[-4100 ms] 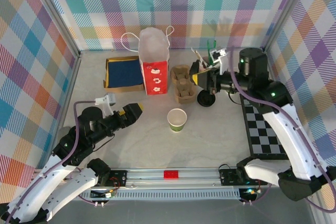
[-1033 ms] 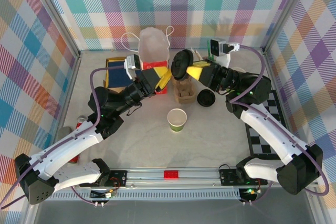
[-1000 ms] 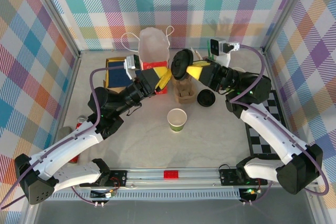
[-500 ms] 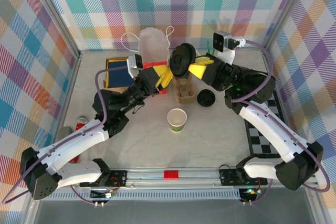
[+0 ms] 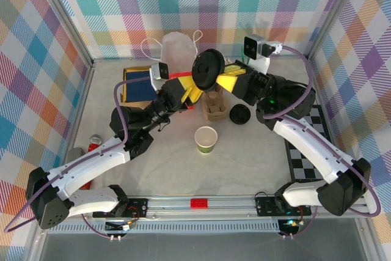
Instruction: Pack the takeout coffee
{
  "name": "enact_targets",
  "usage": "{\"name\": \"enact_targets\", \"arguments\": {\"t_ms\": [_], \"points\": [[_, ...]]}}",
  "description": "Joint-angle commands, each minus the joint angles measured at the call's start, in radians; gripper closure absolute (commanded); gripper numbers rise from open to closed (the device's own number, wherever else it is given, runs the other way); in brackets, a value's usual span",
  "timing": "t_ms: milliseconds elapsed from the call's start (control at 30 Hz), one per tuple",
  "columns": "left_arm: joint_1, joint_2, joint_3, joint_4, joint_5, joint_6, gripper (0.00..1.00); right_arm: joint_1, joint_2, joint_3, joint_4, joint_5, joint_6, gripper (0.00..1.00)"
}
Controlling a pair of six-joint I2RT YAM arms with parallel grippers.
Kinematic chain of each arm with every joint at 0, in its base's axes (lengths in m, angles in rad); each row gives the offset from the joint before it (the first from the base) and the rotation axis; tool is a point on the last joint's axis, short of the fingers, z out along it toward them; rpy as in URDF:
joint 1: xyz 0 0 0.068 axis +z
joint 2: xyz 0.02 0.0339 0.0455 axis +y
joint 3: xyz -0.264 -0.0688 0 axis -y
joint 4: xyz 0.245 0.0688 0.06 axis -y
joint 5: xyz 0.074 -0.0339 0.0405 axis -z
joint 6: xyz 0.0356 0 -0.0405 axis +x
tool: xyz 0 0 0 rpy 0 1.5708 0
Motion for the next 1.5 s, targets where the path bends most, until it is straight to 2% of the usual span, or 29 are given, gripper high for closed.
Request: {"name": "enact_targets", "arguments": {"t_ms": [0,767,1300,1467], "points": [[-0.010,-0.016,0.021,0.105,0.011,-0.034,0.53,0.003,-0.003,0.032,0.062,0.002,0.011,0.90],[-0.017,0.007,0.032,0.149,0.008,-0.056,0.56,0.003,0.016,-0.003,0.082,0.011,0.004,0.91],[-0.016,0.018,0.032,0.186,0.005,-0.076,0.69,0.002,0.016,-0.036,0.082,0.021,-0.007,0.92],[-0.016,0.017,0.032,0.194,0.002,-0.078,0.70,0.003,0.014,-0.052,0.082,0.026,-0.013,0.92]]}}
